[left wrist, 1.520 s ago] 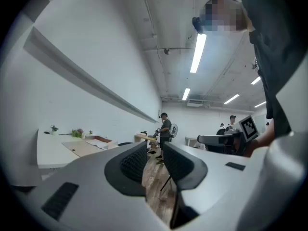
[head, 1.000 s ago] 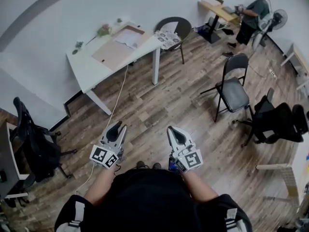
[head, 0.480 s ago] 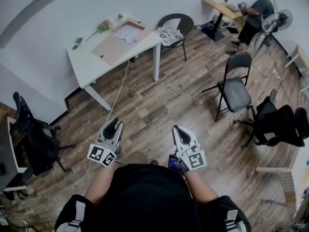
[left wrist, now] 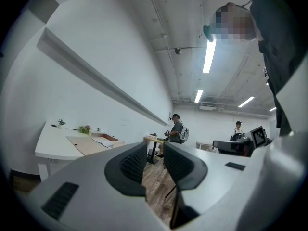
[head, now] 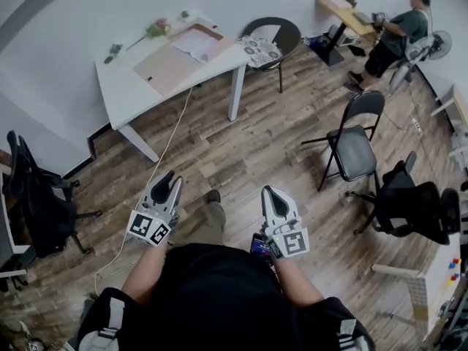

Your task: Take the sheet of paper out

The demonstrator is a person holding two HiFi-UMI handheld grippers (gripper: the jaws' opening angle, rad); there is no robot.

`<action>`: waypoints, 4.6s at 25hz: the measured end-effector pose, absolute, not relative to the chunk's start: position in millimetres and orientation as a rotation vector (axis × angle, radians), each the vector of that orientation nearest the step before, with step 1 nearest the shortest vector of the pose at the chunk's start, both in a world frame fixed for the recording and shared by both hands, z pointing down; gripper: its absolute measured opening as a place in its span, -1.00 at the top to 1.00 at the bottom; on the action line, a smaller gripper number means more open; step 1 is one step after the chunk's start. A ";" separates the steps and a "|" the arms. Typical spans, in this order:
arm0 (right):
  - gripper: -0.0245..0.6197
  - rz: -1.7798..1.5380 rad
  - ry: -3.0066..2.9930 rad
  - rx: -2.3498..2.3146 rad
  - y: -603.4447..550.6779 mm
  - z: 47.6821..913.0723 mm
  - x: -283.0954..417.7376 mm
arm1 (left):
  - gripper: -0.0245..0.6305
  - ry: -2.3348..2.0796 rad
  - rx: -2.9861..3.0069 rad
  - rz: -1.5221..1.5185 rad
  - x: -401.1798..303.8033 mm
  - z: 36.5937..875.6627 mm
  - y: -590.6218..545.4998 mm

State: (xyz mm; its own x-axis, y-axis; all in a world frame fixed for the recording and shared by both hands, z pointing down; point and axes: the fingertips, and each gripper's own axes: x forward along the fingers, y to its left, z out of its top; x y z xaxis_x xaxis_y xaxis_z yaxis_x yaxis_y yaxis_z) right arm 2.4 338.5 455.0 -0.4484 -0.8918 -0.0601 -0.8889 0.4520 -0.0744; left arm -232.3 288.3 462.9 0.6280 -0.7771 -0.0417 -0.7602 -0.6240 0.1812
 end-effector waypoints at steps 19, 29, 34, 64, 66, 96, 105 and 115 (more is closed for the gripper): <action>0.89 -0.010 2.685 -1.571 67.9 437.0 21.0 | 0.64 -1.274 2.676 -0.207 -211.1 461.2 24.4; 0.89 -0.022 2.672 -1.533 -40.0 445.7 64.9 | 0.64 -1.298 2.673 -0.167 -164.6 473.5 -77.1; 0.89 -0.054 2.759 -1.388 -113.6 457.8 97.5 | 0.64 -1.457 2.595 -0.164 -139.2 471.5 -130.7; 0.89 -0.169 3.070 -0.620 -383.1 467.7 142.0 | 0.64 -1.955 1.981 -0.378 -148.3 476.4 -283.2; 0.89 -0.168 3.090 -0.621 -402.6 472.1 129.2 | 0.64 -1.939 1.976 -0.296 -161.7 492.2 -297.6; 0.89 -0.356 3.334 -0.581 -605.3 531.0 -90.1 | 0.53 -1.323 1.525 0.156 -248.1 700.8 -453.2; 0.89 -0.369 3.338 -0.572 -604.0 537.6 -89.7 | 0.89 -1.385 1.491 0.315 -254.2 716.2 -456.0; 0.89 -0.254 3.281 -0.549 -591.4 505.9 -73.8 | 0.91 -1.469 1.518 0.224 -275.9 678.2 -428.8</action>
State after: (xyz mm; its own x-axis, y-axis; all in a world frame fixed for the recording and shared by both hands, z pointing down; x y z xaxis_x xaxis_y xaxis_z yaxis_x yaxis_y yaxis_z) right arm -73.8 -591.4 505.9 -0.9275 -0.3057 0.2152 -0.3352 0.9349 -0.1164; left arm -275.9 -428.8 678.2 0.2533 -0.6644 0.7031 -0.8439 0.2036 0.4964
